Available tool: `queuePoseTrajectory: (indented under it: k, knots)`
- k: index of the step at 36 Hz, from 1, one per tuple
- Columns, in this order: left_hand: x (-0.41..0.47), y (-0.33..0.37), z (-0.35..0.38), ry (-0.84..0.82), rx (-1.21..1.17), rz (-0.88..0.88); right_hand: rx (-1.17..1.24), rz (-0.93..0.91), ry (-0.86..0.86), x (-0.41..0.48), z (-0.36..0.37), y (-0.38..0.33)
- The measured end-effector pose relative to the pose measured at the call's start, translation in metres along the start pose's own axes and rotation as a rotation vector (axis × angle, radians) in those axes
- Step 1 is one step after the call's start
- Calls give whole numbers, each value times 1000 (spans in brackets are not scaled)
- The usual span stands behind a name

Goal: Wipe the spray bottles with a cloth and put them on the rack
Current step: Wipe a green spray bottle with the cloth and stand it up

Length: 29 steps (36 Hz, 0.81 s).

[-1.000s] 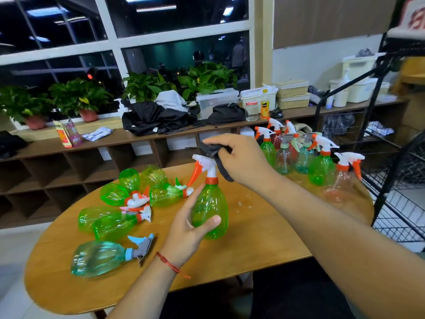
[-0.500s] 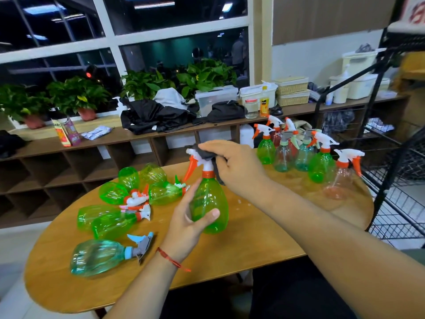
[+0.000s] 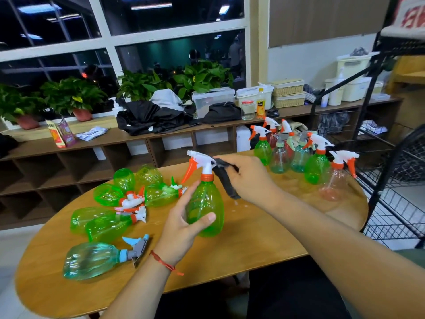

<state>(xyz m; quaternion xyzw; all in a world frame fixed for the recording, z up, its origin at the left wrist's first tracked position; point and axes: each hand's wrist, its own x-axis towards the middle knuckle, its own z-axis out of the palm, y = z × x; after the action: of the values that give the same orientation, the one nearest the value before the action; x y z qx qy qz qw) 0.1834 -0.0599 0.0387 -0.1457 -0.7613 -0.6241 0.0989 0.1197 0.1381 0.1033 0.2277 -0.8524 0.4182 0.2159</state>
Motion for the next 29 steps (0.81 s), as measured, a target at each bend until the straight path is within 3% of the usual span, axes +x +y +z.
queuePoseTrajectory:
  k: [9, 18, 23, 29]
  knots:
    - [20, -14, 3, -26, -73, -70, 190, 153, 17, 9, -18, 12]
    - [38, -25, 31, -261, -89, -116, 488, 322, 65, -11, -39, 50]
    - [57, -26, 61, -435, -71, -72, 500, 401, 130, -29, -64, 71]
    - [91, -36, 109, -446, -48, -53, 430, 426, 327, -40, -85, 100]
